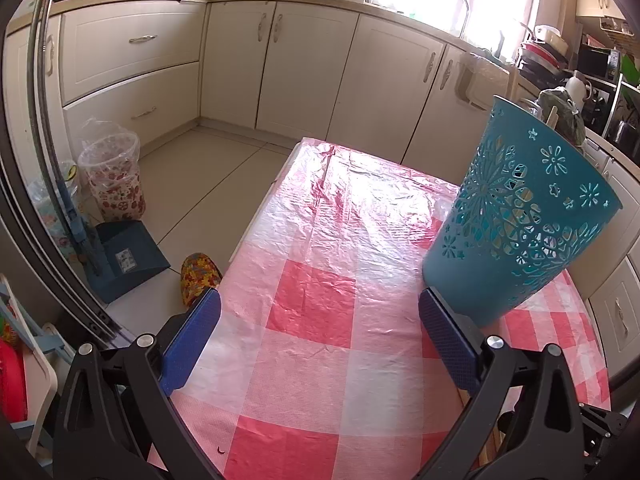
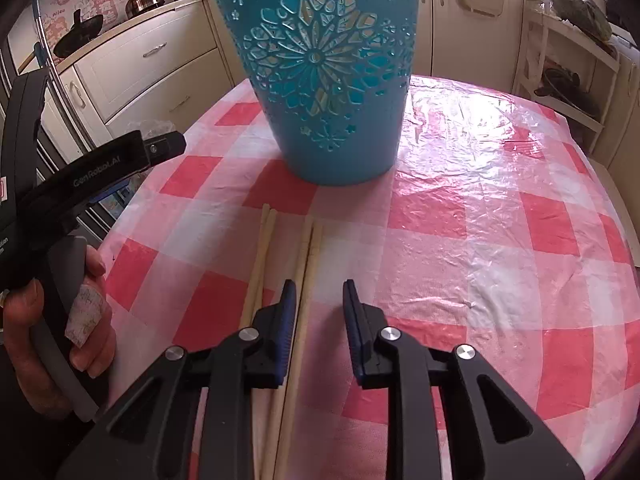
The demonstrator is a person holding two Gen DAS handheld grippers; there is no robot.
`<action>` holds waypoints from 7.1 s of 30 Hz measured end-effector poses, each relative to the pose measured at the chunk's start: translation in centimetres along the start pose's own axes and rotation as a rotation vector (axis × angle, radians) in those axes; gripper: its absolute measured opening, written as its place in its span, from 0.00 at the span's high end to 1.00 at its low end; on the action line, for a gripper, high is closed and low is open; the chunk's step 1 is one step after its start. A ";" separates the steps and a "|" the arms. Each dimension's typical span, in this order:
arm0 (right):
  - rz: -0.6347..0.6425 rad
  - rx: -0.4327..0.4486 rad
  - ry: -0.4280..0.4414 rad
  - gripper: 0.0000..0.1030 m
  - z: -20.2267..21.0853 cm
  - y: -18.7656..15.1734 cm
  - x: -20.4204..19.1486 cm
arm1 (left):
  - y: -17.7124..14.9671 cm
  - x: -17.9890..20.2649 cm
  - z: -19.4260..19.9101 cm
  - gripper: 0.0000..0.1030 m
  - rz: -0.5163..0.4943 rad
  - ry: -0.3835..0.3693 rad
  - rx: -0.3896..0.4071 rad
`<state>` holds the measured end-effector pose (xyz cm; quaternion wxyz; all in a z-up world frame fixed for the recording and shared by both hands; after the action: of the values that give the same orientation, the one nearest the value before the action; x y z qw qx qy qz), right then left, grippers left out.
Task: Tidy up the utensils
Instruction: 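Close the right tool on a chopstick lying beside the basket, then close the left tool on a chopstick while the right tool holds its chopstick, then lift the left tool's chopstick over the basket and lower it inside, then open the left tool while the right tool lifts its chopstick over the basket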
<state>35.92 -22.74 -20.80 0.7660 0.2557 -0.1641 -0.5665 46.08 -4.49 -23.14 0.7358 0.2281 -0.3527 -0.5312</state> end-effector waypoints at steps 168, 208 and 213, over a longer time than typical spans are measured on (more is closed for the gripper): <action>-0.170 0.064 0.100 0.82 0.4 -0.3 6.1 | 11.4 7.8 8.0 0.16 -0.128 -0.082 0.316; -0.015 0.042 -0.085 0.95 0.6 -0.6 4.8 | -2.6 2.2 0.8 0.10 -0.116 -0.005 -0.106; -0.098 0.151 0.021 0.95 3.6 0.6 5.3 | -2.6 2.2 0.6 0.10 -0.111 -0.019 -0.114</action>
<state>36.03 -28.39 -17.72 0.7176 0.3266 -0.1856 -0.5865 44.42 -7.38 -23.97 0.7135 0.2000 -0.3160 -0.5925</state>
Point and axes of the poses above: each gripper's, at about its wrist camera, not at the fingertips, and z roughly against the way its jaws point, x to its right, y to its top, the point moved 6 cm from there along -z, roughly the way its jaws point, and after that the axes turned 3 degrees about z, right-handed, at the moved point
